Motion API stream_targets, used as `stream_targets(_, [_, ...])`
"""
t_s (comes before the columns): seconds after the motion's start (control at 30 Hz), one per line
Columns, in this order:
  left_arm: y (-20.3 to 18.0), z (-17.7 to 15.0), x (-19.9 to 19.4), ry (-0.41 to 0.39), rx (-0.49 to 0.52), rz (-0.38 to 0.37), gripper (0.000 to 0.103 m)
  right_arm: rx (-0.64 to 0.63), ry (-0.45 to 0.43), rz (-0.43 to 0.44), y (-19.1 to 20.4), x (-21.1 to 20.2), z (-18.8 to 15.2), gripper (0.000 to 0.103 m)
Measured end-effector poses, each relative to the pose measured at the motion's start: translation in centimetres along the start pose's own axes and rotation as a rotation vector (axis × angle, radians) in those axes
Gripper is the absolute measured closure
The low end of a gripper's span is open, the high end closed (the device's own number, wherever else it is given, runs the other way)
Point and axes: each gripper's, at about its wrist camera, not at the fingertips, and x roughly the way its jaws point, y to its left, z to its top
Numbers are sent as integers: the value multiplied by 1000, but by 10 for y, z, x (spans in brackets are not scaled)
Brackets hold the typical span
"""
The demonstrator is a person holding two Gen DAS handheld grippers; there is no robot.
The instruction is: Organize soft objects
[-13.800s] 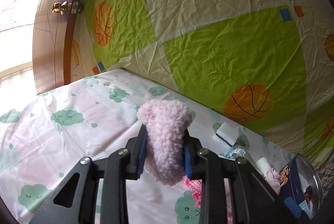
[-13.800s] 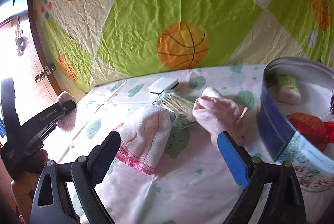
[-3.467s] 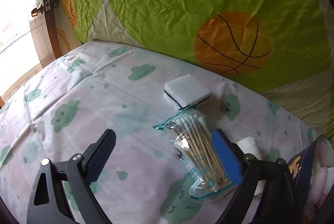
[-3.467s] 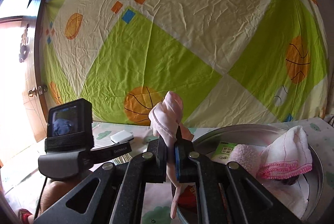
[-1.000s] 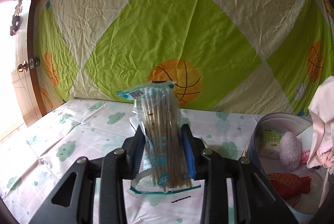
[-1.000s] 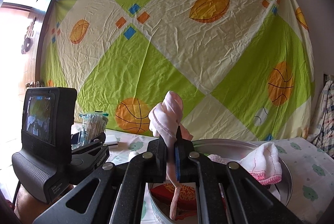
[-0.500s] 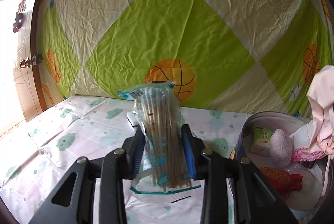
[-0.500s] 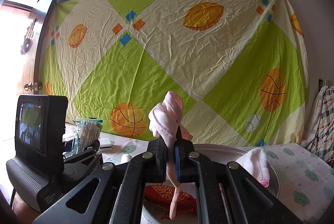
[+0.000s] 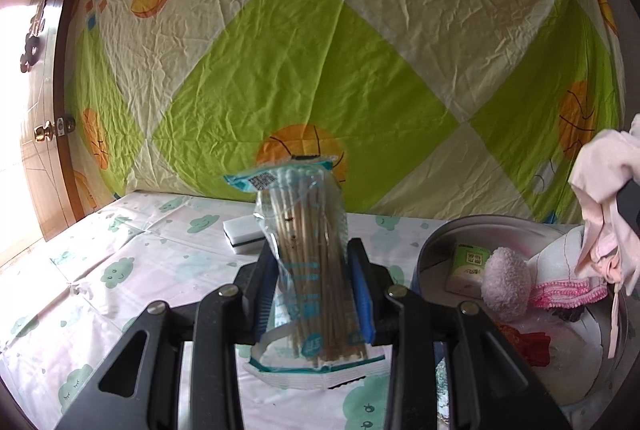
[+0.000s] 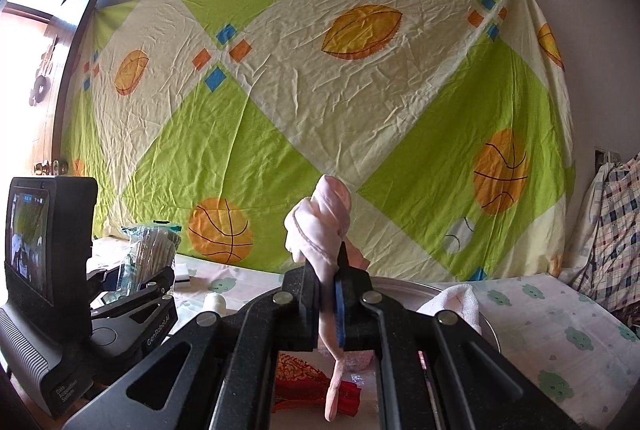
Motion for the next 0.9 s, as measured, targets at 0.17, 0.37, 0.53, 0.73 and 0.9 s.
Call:
stream_targets(0.17, [-11, 0, -4, -3, 11, -10, 70, 3, -7, -16, -12, -3, 0, 97])
stream_targets(0.37, [-27, 2, -10, -13, 21, -25, 70, 10, -12, -35, -26, -4, 2, 97])
stream_targets(0.53, [-40, 2, -15, -21, 30, -43, 70, 13, -17, -53, -38, -6, 2, 97])
stream_targets(0.73, [-55, 6, -20, -33, 42, -64, 70, 19, -21, -75, -52, -7, 3, 97])
stream_targets(0.9, [-69, 9, -24, -41, 54, -85, 70, 29, -26, -93, -64, -8, 4, 97])
